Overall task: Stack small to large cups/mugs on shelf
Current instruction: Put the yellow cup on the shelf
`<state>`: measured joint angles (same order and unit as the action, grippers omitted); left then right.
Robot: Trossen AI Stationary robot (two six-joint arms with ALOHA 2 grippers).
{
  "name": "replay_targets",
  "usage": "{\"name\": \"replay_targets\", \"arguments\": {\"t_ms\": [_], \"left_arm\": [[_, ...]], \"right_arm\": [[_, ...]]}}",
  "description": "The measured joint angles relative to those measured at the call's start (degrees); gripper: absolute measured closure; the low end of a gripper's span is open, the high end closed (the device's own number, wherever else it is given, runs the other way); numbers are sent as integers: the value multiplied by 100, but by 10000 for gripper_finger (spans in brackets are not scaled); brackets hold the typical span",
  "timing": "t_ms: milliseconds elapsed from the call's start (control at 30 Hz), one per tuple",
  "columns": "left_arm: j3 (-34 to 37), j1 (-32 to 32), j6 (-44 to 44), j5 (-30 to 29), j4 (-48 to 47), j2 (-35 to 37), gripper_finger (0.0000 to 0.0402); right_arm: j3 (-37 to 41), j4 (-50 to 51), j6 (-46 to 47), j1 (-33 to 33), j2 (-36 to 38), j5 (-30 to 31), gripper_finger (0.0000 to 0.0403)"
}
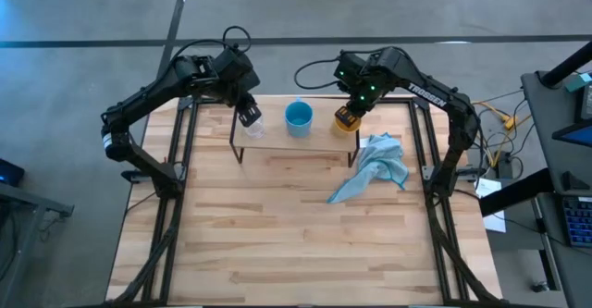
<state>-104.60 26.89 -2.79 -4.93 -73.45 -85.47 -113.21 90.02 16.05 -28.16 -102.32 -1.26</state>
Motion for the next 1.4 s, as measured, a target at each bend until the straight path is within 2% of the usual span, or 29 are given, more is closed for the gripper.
{"name": "replay_targets", "arguments": {"t_ms": [567, 800, 1200, 1400], "left_arm": [[2, 2, 0, 0, 124, 0, 343], [118, 0, 0, 0, 278, 0, 343], [790, 1, 1, 2, 274, -5, 343], [710, 2, 17, 0, 433, -7, 343]], "right_arm": [[24, -25, 42, 0, 0, 294, 330], [24, -377, 42, 2, 0, 291, 330], [9, -445, 42, 4, 13, 282, 333], [-469, -422, 42, 7, 24, 282, 334]]}}
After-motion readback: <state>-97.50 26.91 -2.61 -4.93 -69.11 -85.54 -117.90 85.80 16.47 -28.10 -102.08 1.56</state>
